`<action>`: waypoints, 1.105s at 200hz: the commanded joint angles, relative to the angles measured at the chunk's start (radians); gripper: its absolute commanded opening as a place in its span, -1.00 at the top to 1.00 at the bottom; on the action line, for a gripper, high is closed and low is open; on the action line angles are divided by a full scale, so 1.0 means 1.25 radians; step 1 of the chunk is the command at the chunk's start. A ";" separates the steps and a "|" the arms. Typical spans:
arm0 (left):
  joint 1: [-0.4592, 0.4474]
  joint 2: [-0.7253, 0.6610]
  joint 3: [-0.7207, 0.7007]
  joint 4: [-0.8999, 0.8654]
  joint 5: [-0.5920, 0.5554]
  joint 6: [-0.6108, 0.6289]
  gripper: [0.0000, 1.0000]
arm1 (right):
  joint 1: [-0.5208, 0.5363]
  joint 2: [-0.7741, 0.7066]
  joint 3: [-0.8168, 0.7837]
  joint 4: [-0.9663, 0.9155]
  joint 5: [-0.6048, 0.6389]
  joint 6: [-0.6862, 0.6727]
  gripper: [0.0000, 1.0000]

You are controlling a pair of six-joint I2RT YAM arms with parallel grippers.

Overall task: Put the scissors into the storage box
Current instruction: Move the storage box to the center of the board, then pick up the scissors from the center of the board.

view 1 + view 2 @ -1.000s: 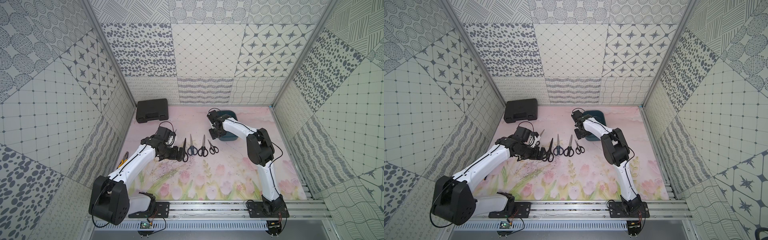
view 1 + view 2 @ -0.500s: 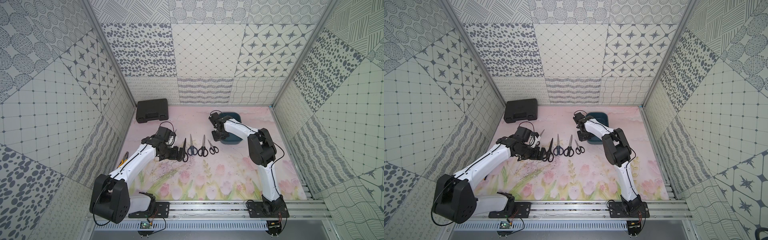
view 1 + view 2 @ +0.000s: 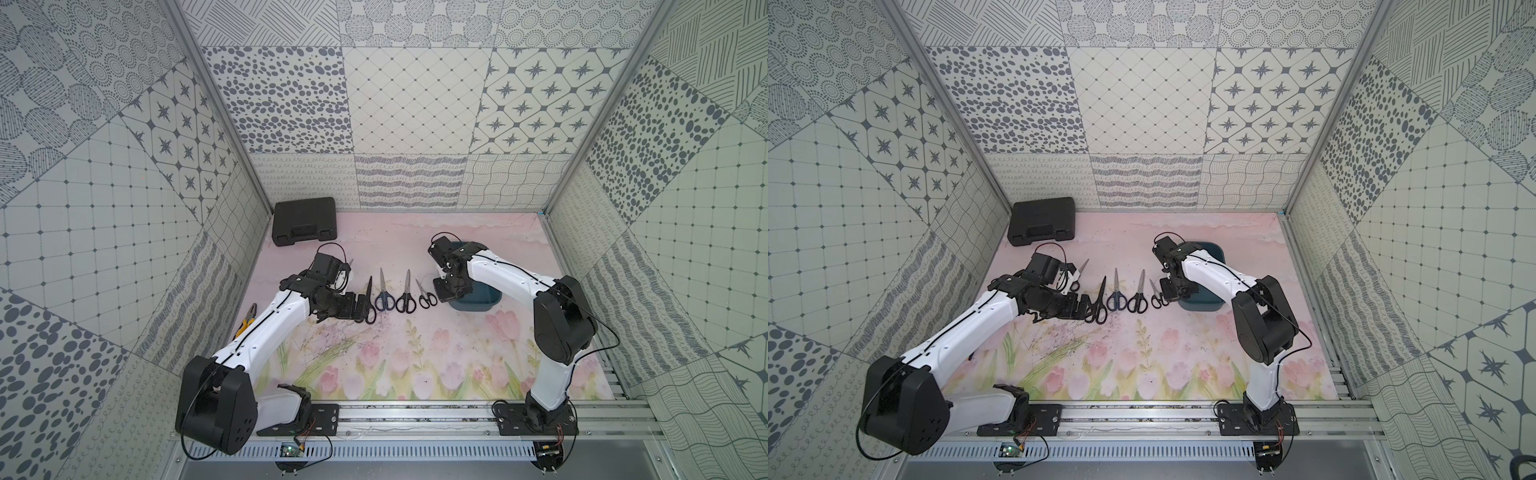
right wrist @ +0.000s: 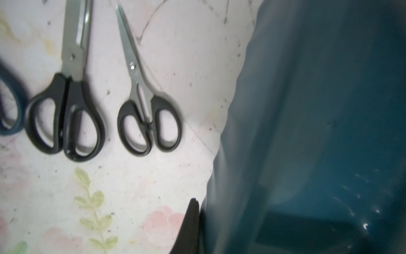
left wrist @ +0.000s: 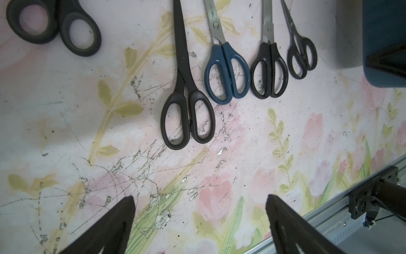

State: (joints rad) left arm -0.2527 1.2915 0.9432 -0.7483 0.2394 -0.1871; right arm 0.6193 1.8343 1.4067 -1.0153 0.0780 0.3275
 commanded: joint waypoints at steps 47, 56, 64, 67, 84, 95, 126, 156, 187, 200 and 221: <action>0.010 0.001 0.002 -0.016 -0.004 0.009 -0.96 | 0.016 0.033 -0.034 0.032 0.000 0.024 1.00; 0.010 -0.001 0.000 -0.015 -0.006 0.010 -0.96 | 0.015 0.040 -0.036 0.041 0.004 0.019 1.00; 0.010 -0.002 -0.001 -0.014 -0.009 0.010 -0.96 | 0.015 0.048 -0.037 0.048 0.012 0.015 1.00; 0.009 -0.003 -0.001 -0.014 -0.008 0.010 -0.96 | 0.017 0.049 -0.037 0.049 0.013 0.013 1.00; 0.010 -0.002 0.001 -0.014 -0.008 0.011 -0.97 | 0.019 0.063 -0.044 0.072 0.012 -0.005 1.00; 0.010 -0.001 0.000 -0.014 -0.008 0.010 -0.97 | 0.023 0.072 -0.044 0.074 0.016 -0.011 1.00; 0.010 0.000 -0.001 -0.015 -0.008 0.009 -0.97 | 0.039 0.079 -0.062 0.094 0.033 -0.028 1.00; 0.011 -0.001 -0.001 -0.014 -0.008 0.007 -0.97 | 0.054 0.063 -0.066 0.093 0.052 -0.035 0.30; 0.011 -0.001 -0.001 -0.017 -0.007 0.006 -0.97 | 0.060 0.021 -0.046 0.085 0.053 -0.026 -0.01; 0.010 -0.003 0.000 -0.016 -0.008 0.005 -0.97 | 0.060 0.008 -0.018 0.061 0.055 -0.020 -0.06; 0.011 -0.010 -0.001 -0.016 -0.008 0.006 -0.97 | 0.062 -0.009 0.030 0.017 0.071 -0.011 -0.10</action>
State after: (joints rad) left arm -0.2523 1.2911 0.9432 -0.7483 0.2283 -0.1871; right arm 0.6922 1.8889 1.3575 -0.9443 0.1383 0.3016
